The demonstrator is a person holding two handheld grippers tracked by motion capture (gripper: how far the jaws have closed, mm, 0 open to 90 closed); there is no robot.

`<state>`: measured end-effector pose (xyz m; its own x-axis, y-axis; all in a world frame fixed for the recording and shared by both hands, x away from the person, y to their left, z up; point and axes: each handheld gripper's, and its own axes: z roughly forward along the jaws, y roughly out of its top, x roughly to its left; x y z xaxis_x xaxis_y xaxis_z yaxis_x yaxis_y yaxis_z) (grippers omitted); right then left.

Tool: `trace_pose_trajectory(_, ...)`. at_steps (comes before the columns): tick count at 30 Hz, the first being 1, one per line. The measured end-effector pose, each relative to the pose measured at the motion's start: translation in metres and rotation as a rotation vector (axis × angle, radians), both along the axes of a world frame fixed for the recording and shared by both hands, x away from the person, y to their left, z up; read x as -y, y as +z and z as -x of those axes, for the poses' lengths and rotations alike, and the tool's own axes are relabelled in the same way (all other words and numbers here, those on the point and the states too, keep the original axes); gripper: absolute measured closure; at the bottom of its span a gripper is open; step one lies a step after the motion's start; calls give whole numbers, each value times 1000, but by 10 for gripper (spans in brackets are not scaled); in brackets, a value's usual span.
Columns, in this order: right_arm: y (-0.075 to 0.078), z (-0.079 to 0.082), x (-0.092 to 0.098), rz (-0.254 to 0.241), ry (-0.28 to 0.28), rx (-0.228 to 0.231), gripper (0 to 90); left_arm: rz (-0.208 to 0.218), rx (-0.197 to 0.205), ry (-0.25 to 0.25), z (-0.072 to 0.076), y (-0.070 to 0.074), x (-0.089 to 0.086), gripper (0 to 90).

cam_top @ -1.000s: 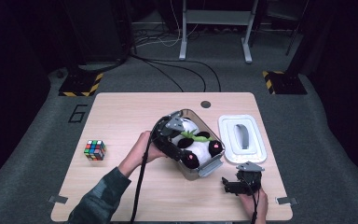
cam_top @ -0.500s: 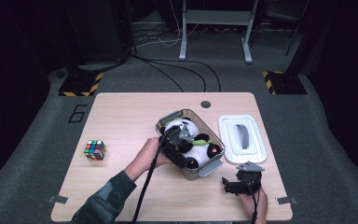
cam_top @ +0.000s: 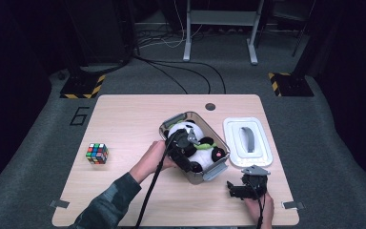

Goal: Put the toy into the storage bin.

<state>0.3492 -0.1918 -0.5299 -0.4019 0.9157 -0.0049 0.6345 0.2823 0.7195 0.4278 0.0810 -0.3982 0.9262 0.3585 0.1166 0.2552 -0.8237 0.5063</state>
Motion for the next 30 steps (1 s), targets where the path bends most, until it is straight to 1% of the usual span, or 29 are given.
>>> trace_pose_trajectory(1, 0, 0, 0, -2, -3, 1, 13, -1, -10, -4, -2, 0, 0, 136)
trace_pose_trajectory(3, 0, 0, 0, 1, -1, 0, 12, 2, -12, -8, -2, 1, -1, 136)
trace_pose_trajectory(5, 0, 0, 0, 0, 0, 0, 12, 39, -24, -13, -2, 4, -4, 140)
trace_pose_trajectory(6, 0, 0, 0, 0, 1, 0, 13, 64, -23, -12, -4, 8, -10, 141)
trace_pose_trajectory(7, 0, 0, 0, 0, 1, 0, 13, 64, -23, -12, -4, 8, -10, 141)
trace_pose_trajectory(8, 0, 0, 0, 0, 0, 0, 13, 84, -7, 9, -6, 12, -14, 144)
trace_pose_trajectory(9, 0, 0, 0, 0, 0, 0, 13, 84, -7, 9, -6, 12, -14, 144)
trace_pose_trajectory(10, 0, 0, 0, 0, 0, -1, 12, 101, 1, 26, -8, 16, -19, 144)
trace_pose_trajectory(12, 0, 0, 0, 0, -1, 0, 13, 133, 31, 64, -13, 21, -24, 147)
trace_pose_trajectory(13, 0, 0, 0, 0, 0, -1, 12, 142, 28, 75, -16, 23, -26, 149)
trace_pose_trajectory(14, 0, 0, 0, 0, 0, -1, 12, 142, 28, 75, -16, 23, -26, 150)
trace_pose_trajectory(15, 0, 0, 0, 0, 0, -1, 12, 151, 36, 93, -20, 24, -27, 151)
trace_pose_trajectory(17, 0, 0, 0, 0, 0, 0, 12, 149, 38, 98, -23, 24, -27, 154)
trace_pose_trajectory(18, 0, 0, 0, 1, -1, 0, 12, 141, 24, 106, -30, 21, -25, 154)
trace_pose_trajectory(19, 0, 0, 0, 1, -1, 0, 12, 141, 24, 106, -30, 21, -25, 154)
trace_pose_trajectory(20, 0, 0, 0, 1, -1, 0, 13, 125, 15, 117, -37, 17, -24, 155)
trace_pose_trajectory(21, 0, 0, 0, 1, -1, 0, 13, 125, 15, 117, -37, 17, -24, 157)
trace_pose_trajectory(22, 0, 0, 0, 1, -1, 0, 12, 119, 0, 116, -41, 12, -22, 160)
trace_pose_trajectory(25, 0, 0, 0, 0, 0, 0, 13, 117, -2, 113, -43, 12, -21, 160)
trace_pose_trajectory(26, 0, 0, 0, 0, 0, 0, 13, 96, -10, 101, -44, 12, -19, 160)
trace_pose_trajectory(27, 0, 0, 0, 1, -1, 0, 13, 91, -36, 91, -45, 10, -17, 170)
trace_pose_trajectory(28, 0, 0, 0, -1, 0, -1, 13, 55, -40, 94, -47, 7, -11, 164)
trace_pose_trajectory(30, 0, 0, 0, -3, -3, -1, 13, 39, -51, 95, -49, 6, -9, 163)
